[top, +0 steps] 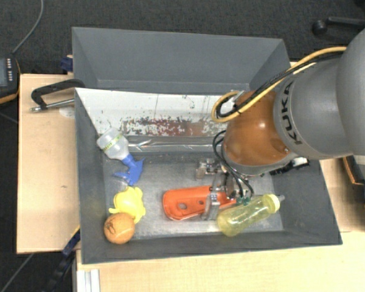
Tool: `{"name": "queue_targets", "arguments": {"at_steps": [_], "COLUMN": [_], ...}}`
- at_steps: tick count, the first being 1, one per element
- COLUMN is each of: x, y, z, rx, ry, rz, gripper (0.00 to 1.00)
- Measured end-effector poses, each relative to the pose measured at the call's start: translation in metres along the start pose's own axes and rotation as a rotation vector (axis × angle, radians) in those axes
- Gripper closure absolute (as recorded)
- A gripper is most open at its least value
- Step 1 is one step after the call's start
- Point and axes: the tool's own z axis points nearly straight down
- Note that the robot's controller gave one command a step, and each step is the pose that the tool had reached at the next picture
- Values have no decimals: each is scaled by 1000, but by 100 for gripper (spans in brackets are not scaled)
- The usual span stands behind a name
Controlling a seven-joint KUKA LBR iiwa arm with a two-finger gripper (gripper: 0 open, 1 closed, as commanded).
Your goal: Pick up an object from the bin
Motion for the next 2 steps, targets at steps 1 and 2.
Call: {"name": "queue_targets", "arguments": {"at_steps": [1, 2], "x": [-30, -30], "y": [-53, -53], "z": [8, 8], "rx": [-1, -1], "ry": [-6, -6], "rz": [-360, -360], "gripper": [100, 100]}}
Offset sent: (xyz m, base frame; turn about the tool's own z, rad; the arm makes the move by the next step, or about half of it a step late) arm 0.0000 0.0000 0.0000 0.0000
